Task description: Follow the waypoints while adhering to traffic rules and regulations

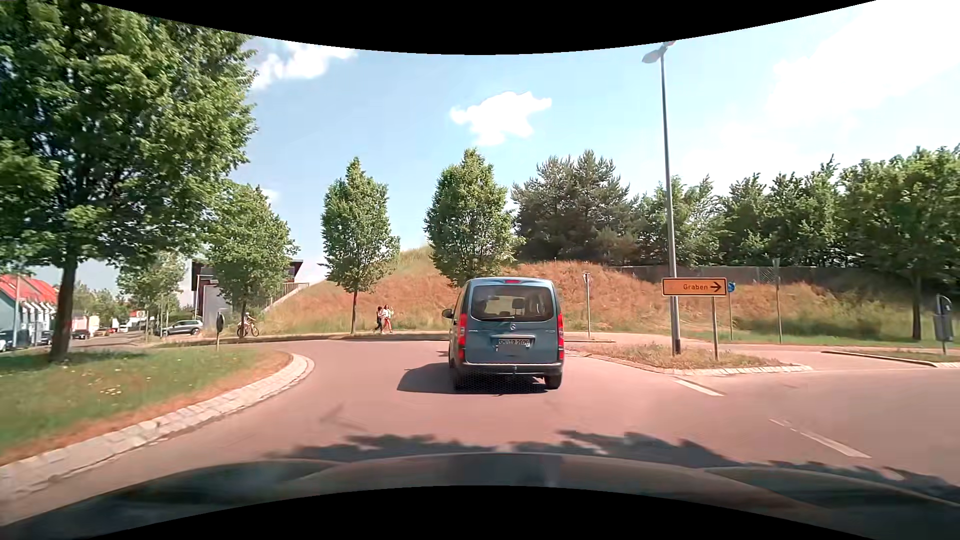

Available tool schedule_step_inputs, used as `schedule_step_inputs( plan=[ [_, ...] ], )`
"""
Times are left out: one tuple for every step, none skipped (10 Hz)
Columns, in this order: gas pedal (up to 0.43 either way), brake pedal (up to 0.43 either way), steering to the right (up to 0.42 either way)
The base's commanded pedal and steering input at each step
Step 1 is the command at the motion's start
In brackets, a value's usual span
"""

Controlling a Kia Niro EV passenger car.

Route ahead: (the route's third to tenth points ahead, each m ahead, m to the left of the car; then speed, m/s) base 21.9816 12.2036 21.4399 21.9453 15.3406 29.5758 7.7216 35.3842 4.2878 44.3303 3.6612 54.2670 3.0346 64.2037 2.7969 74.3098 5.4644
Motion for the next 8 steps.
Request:
schedule_step_inputs(
  plan=[
    [0.059, 0.000, 0.066],
    [0.059, 0.000, 0.055],
    [0.059, 0.000, 0.052],
    [0.059, 0.000, 0.036],
    [0.110, 0.000, 0.021],
    [0.118, 0.000, 0.002],
    [0.118, 0.000, -0.011],
    [0.110, 0.000, -0.025]
  ],
)
